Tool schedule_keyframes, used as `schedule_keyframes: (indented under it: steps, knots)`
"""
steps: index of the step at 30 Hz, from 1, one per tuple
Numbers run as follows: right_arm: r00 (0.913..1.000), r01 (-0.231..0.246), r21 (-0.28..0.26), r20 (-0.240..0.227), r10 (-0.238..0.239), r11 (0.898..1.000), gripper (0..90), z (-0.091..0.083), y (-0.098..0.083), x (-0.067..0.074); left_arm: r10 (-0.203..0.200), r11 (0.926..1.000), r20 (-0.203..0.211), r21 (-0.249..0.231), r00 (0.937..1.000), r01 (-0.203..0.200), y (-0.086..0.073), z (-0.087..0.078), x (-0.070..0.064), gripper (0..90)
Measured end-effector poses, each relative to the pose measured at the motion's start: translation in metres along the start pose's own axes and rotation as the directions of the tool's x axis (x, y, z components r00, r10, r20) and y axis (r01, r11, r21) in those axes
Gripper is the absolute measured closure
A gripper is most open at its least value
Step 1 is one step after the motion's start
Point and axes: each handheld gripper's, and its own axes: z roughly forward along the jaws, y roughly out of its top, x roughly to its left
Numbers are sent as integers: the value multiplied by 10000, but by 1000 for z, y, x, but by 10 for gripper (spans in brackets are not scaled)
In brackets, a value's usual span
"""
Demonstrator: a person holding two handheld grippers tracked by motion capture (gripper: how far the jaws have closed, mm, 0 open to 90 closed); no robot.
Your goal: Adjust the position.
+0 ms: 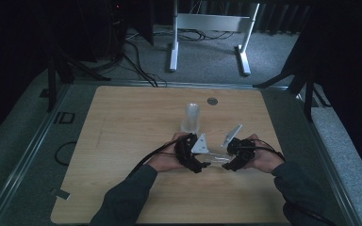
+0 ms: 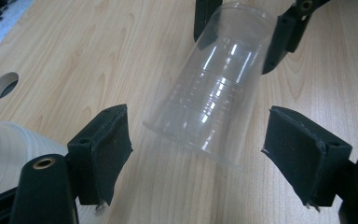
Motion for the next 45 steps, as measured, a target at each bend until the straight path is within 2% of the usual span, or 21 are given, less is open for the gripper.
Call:
schedule_keyframes:
  steps: [3,4,6,11,15,19,23,29,32,34,35,36,42,45]
  knots:
    - [9992,-389,-84,93,390,9992,414,1,-3,-4,-36,10000,-40,76,10000,36,-1,1,2,238]
    - [9992,-389,-84,93,390,9992,414,1,-3,-4,-36,10000,-40,76,10000,36,-1,1,2,242]
    - [9968,-772,-122,208,775,9969,414,2,-6,-7,-148,9998,-56,109,9999,148,-2,1,3,242]
    - [9911,-1233,-183,488,1240,9922,414,4,-9,-11,-355,9994,-178,38,9992,355,-2,0,6,246]
    - [9844,-1607,-334,673,1627,9864,415,4,-11,-14,-468,9989,-222,10,9987,468,-2,-1,8,254]
    - [9735,-2044,-483,945,2082,9777,415,3,-14,-17,-568,9984,-272,15,9980,569,-2,-1,9,255]
    - [9677,-2234,-593,1064,2287,9729,415,3,-17,-19,-644,9979,-321,-31,9974,643,-2,-1,10,255]
    - [9509,-2682,-713,1405,2759,9607,416,4,-20,-23,-779,9970,-416,-81,9961,776,-2,-2,11,257]
    - [9401,-2924,-874,1565,3030,9523,416,4,-21,-24,-813,9967,-441,-84,9957,810,-3,-2,11,257]
    - [9284,-3164,-1169,1655,3326,9414,416,4,-23,-24,-874,9962,-466,-104,9951,870,-3,-2,12,257]
    - [9284,-3164,-1169,1655,3326,9414,416,4,-23,-24,-874,9962,-466,-104,9951,870,-3,-2,12,257]
    - [9245,-3221,-1258,1715,3404,9383,416,4,-23,-24,-909,9958,-468,-113,9948,905,-3,-2,12,257]
    - [8914,-3645,-1734,2190,3967,9149,416,5,-25,-23,-1096,9937,-458,-301,9929,1083,-4,-3,14,258]
    - [8809,-3732,-1943,2327,4122,9072,416,8,-26,-21,-1152,9930,-490,-315,9921,1137,-4,-2,14,257]
